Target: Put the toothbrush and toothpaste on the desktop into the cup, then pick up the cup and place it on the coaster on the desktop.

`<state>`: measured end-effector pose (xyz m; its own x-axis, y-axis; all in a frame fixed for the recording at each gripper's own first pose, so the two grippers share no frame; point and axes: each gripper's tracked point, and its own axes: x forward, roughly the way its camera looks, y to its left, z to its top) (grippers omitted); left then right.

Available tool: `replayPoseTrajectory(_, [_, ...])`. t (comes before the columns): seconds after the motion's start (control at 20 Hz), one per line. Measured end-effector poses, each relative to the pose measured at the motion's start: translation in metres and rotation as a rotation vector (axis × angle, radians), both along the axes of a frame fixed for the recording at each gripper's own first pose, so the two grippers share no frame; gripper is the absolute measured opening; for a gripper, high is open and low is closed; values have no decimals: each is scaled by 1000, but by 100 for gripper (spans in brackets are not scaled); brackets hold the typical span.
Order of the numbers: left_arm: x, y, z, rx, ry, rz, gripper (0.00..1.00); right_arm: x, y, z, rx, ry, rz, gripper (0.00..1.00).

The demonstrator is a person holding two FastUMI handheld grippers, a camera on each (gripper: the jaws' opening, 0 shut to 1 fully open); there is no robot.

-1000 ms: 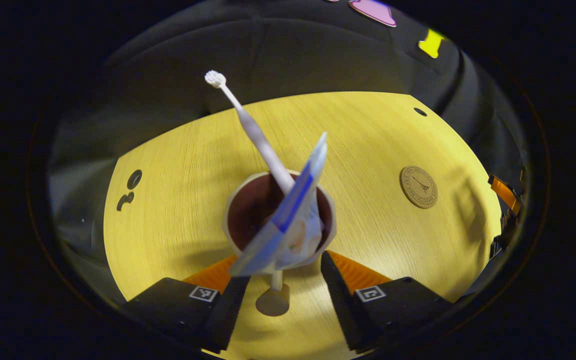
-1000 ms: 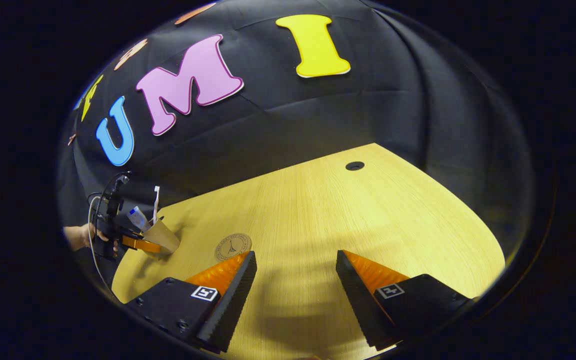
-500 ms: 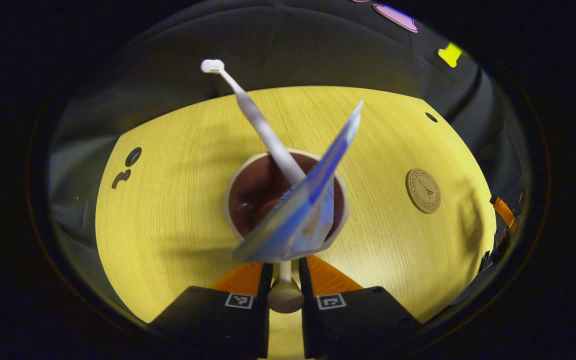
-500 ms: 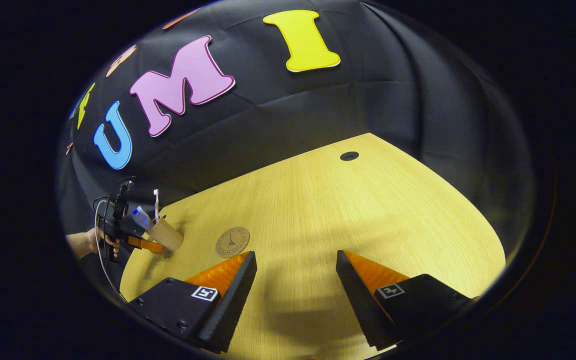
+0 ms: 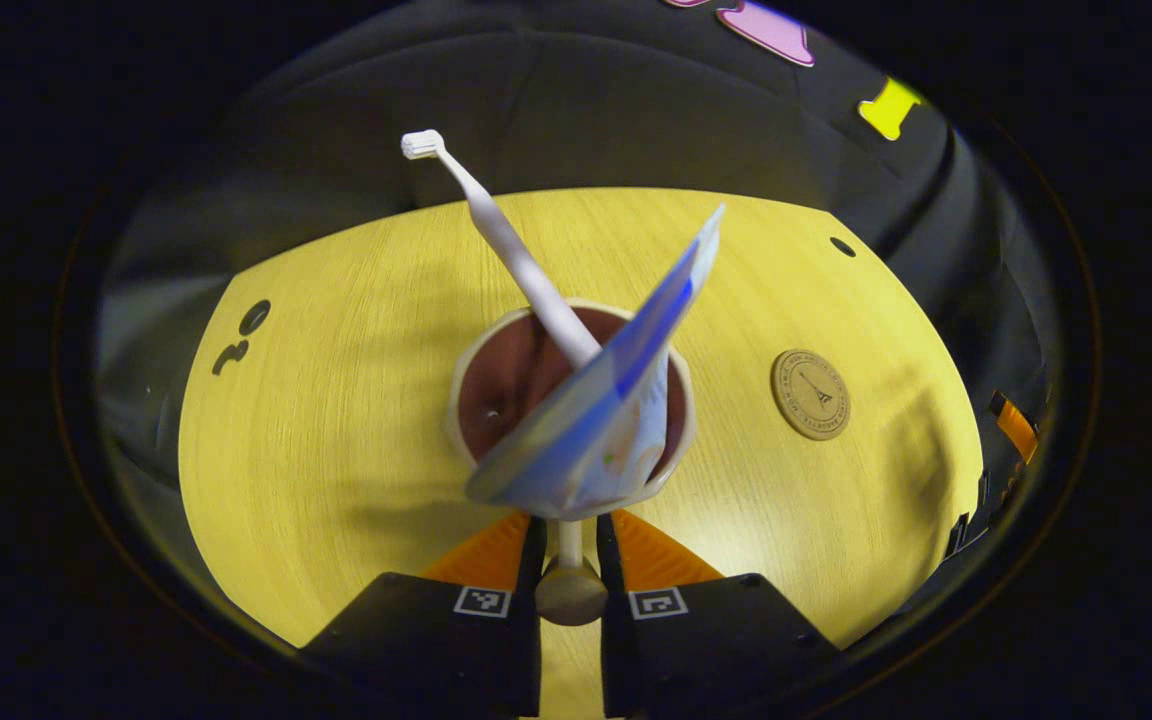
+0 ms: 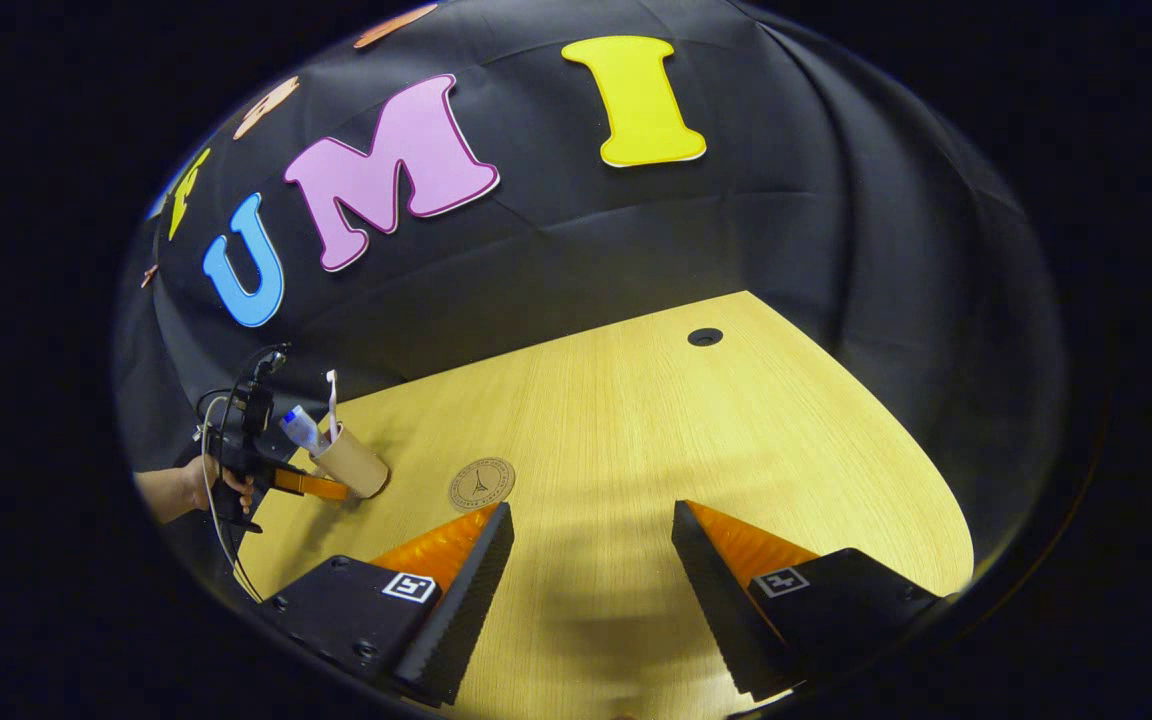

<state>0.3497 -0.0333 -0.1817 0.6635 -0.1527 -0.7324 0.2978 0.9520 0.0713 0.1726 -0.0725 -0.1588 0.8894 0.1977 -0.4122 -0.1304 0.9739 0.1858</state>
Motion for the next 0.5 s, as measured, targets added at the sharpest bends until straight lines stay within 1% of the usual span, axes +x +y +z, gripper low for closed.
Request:
replayPoseTrajectory(0.15, [-3, -16, 15, 12, -23, -48, 28, -3, 3, -1, 0, 0, 6, 98])
replayPoseTrajectory(0.2, [-3, -25, 19, 14, -28, -64, 32, -4, 6, -1, 2, 3, 11, 98])
replayPoseTrajectory(0.25, [-4, -34, 23, 14, -34, -83, 28, -6, 8, -3, 3, 6, 16, 98])
replayPoseTrajectory(0.3, [-5, -45, 25, 12, -34, -103, 28, -7, 11, -3, 4, 7, 20, 98])
replayPoseTrajectory(0.35, [-5, -57, 26, 11, -34, -124, 32, -9, 12, -4, 6, 7, 24, 98])
replayPoseTrajectory(0.4, [-6, -68, 27, 16, -34, -148, 28, -10, 14, -3, 8, 4, 28, 98])
replayPoseTrajectory(0.45, [-7, -79, 26, 24, -32, -172, 33, -10, 15, -4, 9, 2, 29, 98])
replayPoseTrajectory(0.5, [-7, -90, 25, 34, -31, -198, 33, -10, 17, -4, 11, 1, 32, 98])
